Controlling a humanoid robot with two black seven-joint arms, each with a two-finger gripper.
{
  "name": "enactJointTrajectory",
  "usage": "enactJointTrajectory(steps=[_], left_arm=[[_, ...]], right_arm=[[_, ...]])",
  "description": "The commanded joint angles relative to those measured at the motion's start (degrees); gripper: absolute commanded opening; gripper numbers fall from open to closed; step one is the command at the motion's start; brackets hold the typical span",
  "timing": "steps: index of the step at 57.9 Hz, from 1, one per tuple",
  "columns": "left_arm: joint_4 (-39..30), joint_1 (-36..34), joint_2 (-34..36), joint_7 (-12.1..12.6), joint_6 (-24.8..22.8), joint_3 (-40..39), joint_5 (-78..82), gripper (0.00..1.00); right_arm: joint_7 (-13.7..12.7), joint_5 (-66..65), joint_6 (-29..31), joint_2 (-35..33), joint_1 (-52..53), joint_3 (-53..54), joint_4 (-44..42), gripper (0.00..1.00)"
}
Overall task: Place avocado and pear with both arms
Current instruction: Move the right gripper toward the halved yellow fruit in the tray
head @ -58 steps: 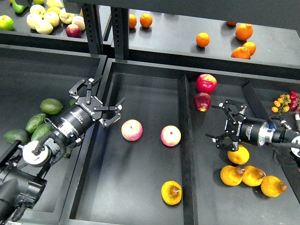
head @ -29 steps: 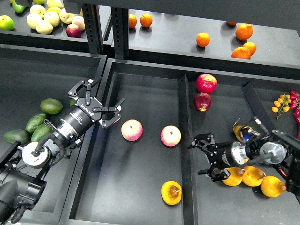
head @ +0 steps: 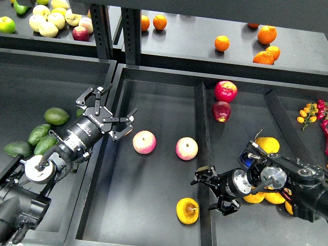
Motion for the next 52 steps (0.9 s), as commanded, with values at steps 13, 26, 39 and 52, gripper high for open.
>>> enactJointTrajectory(steps=[13, 26, 39, 52], left_arm=[[0.16, 0.0, 0.0, 0.07, 0.01, 0.04, 0.01, 1.0], [0.34, 0.0, 0.0, 0.07, 0.01, 0.13, 0.01, 1.0], [0.42, 0.0, 0.0, 0.07, 0.01, 0.13, 0.09, 1.0], [0.78, 0.0, 0.0, 0.15, 0.01, 0.39, 0.09, 1.0]], right_arm=[[0.0, 0.09, 0.0, 0.88, -0.56, -0.39, -3.34, 0.99], [0.0, 0.88, 0.0, 1.14, -2.94, 0.58, -6.6, 0.99], [0.0, 0.88, 0.0, 1.14, -6.1, 4.53, -7.48, 0.99], [0.0, 1.32, 0.0, 0.18, -6.01, 7.61, -5.72, 0.99]])
